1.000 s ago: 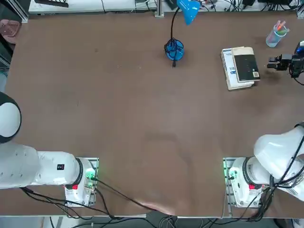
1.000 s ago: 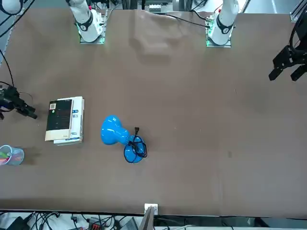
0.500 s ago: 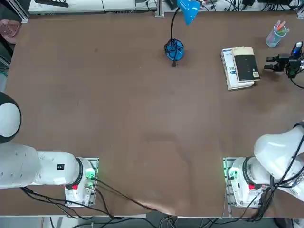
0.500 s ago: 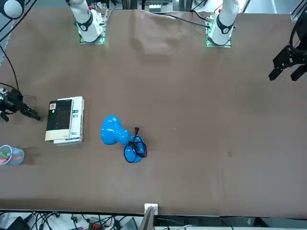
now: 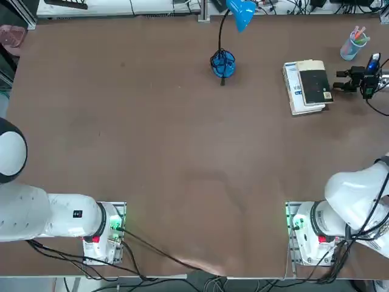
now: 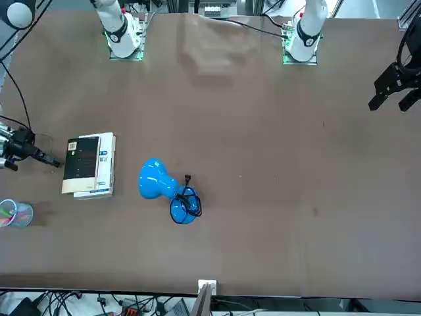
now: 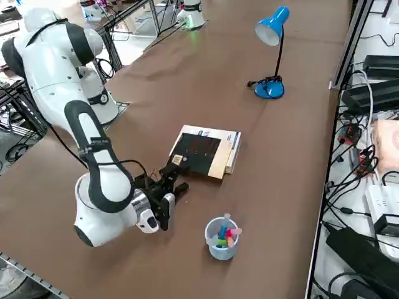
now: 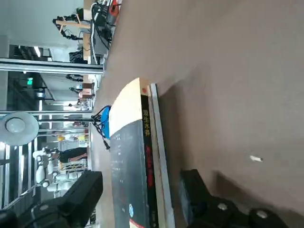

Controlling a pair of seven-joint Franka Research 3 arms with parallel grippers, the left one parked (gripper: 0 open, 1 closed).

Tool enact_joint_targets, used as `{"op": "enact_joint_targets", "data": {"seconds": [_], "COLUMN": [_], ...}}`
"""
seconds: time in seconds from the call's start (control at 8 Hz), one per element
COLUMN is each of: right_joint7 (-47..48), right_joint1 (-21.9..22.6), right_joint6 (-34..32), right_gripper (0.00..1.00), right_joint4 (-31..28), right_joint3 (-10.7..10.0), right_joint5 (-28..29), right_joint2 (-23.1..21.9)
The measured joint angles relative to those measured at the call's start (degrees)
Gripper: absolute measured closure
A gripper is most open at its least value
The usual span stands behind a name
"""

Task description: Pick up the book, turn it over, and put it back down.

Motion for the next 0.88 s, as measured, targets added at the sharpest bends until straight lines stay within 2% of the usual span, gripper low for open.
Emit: {"op": "enact_joint_targets", "data": {"seconds": [0.38,0.88], "right_joint7": [0.0,0.0], "right_joint1": [-0.04,-0.01], "right_joint6": [-1.28,-1.83], "right_gripper": [0.03,0.03], "right_joint4": [1.56,1.63], "right_joint3": [0.74,3.53], "right_joint5": [0.17,0.18], "right_joint2": [1.67,2.66]}}
